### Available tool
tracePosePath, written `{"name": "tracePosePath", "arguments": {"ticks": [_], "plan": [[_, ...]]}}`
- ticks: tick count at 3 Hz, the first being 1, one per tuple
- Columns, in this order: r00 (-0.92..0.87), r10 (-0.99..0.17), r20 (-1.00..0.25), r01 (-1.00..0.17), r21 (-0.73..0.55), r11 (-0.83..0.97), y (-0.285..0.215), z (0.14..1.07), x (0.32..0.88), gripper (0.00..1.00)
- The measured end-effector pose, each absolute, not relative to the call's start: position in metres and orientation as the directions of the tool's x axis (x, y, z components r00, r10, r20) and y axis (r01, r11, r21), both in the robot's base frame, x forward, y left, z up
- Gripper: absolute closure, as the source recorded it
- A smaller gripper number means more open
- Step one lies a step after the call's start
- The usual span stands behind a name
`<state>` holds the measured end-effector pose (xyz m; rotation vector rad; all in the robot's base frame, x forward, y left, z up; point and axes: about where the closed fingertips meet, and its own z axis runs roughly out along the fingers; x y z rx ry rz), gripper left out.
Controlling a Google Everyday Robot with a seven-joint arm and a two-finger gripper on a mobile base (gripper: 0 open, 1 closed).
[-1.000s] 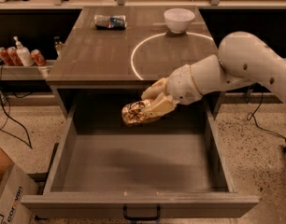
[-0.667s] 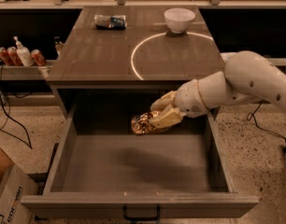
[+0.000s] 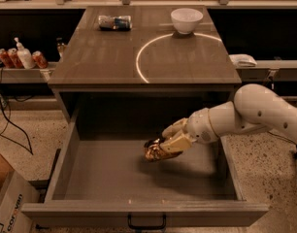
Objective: Place orange can into top drawer
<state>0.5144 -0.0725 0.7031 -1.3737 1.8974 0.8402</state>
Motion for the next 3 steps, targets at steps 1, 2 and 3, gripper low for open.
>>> {"name": "tracePosePath", "arguments": {"ticks": [1, 2, 3], "plan": [[-0.300, -0.533, -0.791, -0.948, 0.184, 0.261, -0.070, 0.670, 0.507, 1.00], [-0.329, -0.515, -0.791, -0.935, 0.198, 0.293, -0.073, 0.649, 0.503, 0.81], [-0.323, -0.502, -0.802, -0.925, 0.155, 0.347, -0.075, 0.651, 0.512, 0.51]]}}
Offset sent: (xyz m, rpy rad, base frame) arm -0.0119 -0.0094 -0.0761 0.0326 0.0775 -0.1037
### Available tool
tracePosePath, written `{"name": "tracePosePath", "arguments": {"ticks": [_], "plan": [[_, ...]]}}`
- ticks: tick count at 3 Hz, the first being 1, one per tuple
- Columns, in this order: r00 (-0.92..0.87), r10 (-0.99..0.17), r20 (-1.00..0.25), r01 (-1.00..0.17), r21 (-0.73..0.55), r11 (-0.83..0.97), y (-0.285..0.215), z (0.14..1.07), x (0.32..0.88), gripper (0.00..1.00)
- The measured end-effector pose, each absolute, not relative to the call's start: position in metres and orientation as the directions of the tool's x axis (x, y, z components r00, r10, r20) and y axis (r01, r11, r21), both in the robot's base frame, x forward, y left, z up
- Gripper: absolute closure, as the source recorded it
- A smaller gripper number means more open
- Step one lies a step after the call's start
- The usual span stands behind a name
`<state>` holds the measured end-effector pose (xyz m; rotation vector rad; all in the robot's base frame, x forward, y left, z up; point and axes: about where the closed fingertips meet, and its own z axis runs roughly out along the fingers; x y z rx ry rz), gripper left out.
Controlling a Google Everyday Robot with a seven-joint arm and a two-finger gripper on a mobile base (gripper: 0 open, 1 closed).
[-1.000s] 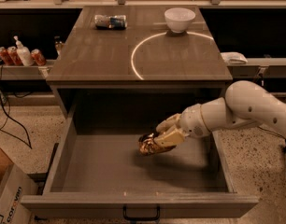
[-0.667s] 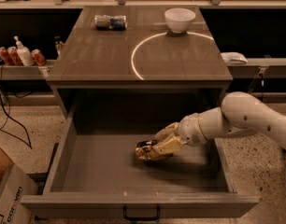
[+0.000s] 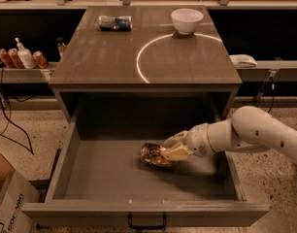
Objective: Place orange can into top drawer
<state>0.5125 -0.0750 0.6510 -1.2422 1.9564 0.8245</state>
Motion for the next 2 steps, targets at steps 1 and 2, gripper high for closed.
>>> {"name": "tracePosePath", "arguments": {"ticks": [1, 2], "plan": [[-0.323, -0.504, -0.801, -0.927, 0.161, 0.338, -0.0730, 0.6504, 0.5106, 0.28], [-0.322, -0.505, -0.801, -0.928, 0.162, 0.335, -0.0712, 0.6500, 0.5102, 0.05]]}}
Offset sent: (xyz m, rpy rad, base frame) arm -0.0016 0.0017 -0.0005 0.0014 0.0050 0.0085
